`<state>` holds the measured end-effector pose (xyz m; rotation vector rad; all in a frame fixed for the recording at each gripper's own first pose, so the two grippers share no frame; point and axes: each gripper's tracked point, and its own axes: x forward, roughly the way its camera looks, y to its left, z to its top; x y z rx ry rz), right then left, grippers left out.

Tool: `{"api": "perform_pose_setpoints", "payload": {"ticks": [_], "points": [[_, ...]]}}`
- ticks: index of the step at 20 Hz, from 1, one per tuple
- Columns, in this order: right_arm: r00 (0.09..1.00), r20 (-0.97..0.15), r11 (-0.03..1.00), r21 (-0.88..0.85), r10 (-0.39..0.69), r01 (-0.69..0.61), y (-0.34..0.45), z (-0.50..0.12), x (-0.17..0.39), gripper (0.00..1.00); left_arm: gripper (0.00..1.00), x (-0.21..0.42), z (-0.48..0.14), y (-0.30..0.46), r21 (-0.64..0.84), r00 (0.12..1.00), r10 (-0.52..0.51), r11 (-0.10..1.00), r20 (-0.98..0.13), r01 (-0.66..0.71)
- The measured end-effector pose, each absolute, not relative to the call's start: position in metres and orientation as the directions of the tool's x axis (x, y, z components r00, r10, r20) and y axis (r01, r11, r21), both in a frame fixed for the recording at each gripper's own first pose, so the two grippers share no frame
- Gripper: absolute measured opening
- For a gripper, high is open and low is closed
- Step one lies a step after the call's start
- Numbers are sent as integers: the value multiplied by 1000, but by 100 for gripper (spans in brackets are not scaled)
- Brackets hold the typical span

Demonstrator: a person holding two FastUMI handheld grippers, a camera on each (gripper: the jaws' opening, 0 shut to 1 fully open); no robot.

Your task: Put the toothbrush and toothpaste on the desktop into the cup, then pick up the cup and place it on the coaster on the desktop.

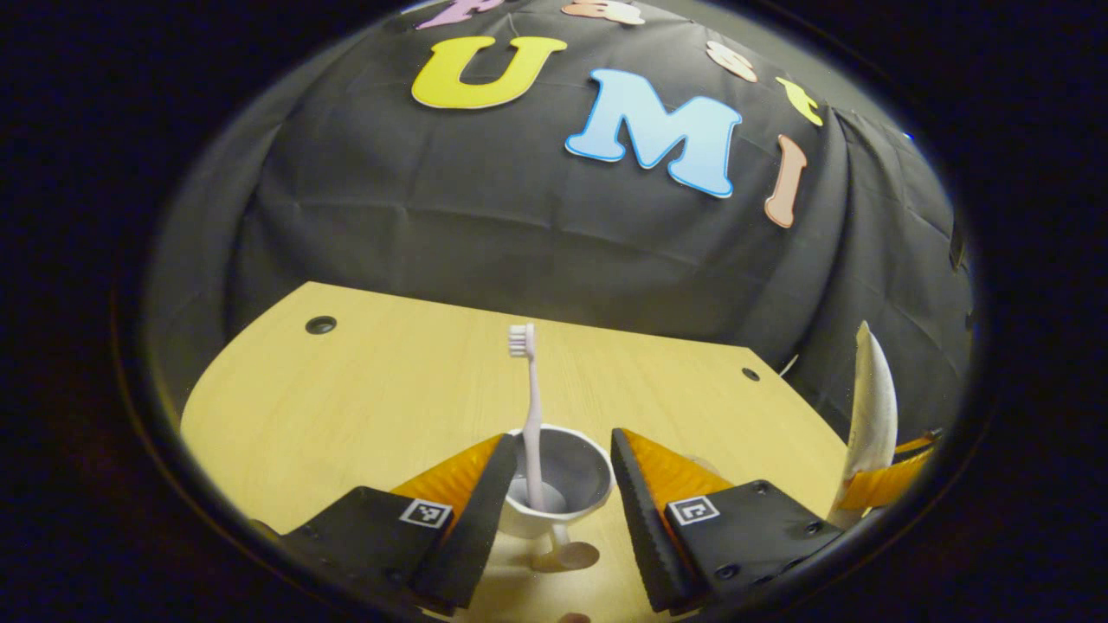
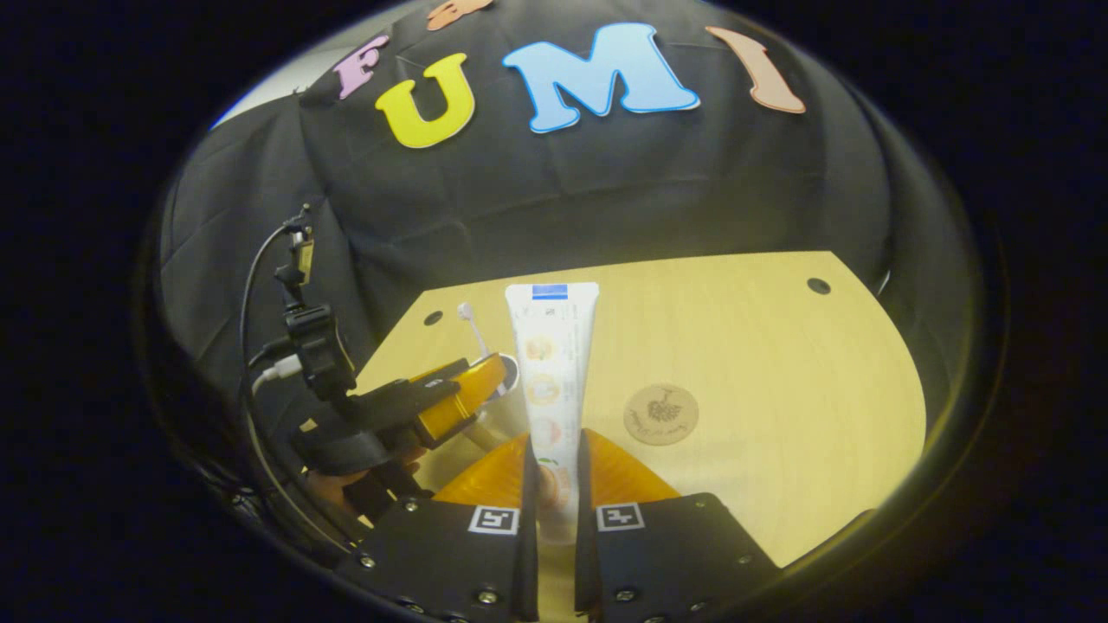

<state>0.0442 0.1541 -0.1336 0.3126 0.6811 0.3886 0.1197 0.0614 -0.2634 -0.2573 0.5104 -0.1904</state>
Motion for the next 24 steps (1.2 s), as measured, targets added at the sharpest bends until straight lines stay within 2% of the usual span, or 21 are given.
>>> {"api": "perform_pose_setpoints", "payload": {"ticks": [1, 3, 6, 14, 17, 21, 24], "points": [[712, -534, 878, 404, 455, -258, 159, -130, 50, 18, 86, 117, -260, 65, -281, 860, -231, 954, -455, 108], [719, -508, 867, 409, 475, -284, 170, -123, 62, 18, 92, 109, -255, 77, -260, 865, -197, 962, -461, 80], [735, -468, 858, 408, 490, -312, 181, -117, 84, 18, 89, 95, -249, 83, -276, 859, -191, 959, -476, 61], [773, -357, 826, 435, 524, -359, 228, -106, 141, 18, 92, 70, -247, 98, -290, 836, -192, 956, -515, 41], [774, -336, 816, 443, 536, -372, 246, -108, 154, 18, 89, 64, -245, 107, -299, 835, -187, 954, -517, 28], [782, -327, 819, 436, 531, -374, 267, -117, 165, 17, 92, 47, -251, 112, -310, 818, -199, 950, -540, 27], [787, -334, 831, 413, 519, -373, 279, -130, 173, 18, 91, 35, -253, 116, -309, 812, -204, 951, -547, 31]]}}
